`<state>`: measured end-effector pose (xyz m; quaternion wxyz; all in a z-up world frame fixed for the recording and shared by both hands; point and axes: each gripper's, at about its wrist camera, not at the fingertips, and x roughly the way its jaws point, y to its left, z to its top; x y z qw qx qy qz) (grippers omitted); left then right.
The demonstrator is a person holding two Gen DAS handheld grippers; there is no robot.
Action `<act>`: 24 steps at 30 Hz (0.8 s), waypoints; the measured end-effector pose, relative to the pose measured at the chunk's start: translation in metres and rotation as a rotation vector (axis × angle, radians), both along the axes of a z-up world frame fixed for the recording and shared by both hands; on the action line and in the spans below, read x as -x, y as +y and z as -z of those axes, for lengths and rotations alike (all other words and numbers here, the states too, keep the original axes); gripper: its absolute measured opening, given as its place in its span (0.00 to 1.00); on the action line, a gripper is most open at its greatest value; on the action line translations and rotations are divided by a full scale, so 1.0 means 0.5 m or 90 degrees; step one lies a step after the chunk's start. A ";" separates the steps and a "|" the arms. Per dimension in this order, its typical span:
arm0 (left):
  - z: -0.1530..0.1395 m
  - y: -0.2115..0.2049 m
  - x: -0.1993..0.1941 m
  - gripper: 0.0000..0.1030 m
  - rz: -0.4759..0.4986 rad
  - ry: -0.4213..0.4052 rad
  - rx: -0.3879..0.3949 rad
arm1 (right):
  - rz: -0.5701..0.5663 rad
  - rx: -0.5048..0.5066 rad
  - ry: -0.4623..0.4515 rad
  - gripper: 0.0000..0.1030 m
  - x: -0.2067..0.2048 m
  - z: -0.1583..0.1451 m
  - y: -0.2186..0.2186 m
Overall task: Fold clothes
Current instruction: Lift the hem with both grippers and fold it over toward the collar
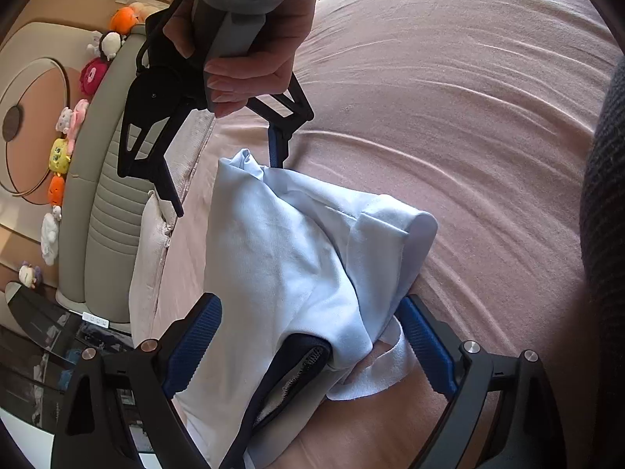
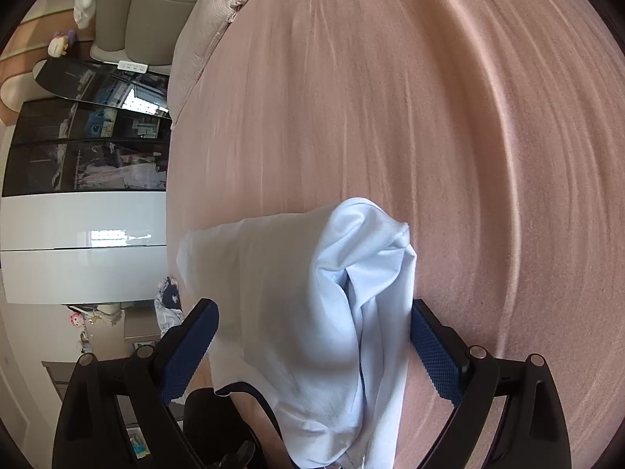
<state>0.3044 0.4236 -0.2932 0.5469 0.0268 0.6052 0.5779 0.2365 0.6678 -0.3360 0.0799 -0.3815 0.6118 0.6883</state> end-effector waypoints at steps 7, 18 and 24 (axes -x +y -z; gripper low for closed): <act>0.006 0.011 -0.005 0.90 -0.004 0.012 -0.002 | 0.001 0.034 0.007 0.94 0.016 0.022 -0.003; 0.006 0.047 0.000 1.00 -0.058 -0.008 0.024 | 0.003 0.084 -0.006 0.94 -0.005 0.042 0.012; 0.007 0.050 -0.001 1.00 -0.082 -0.030 0.039 | -0.025 0.044 -0.011 0.94 0.002 0.032 -0.003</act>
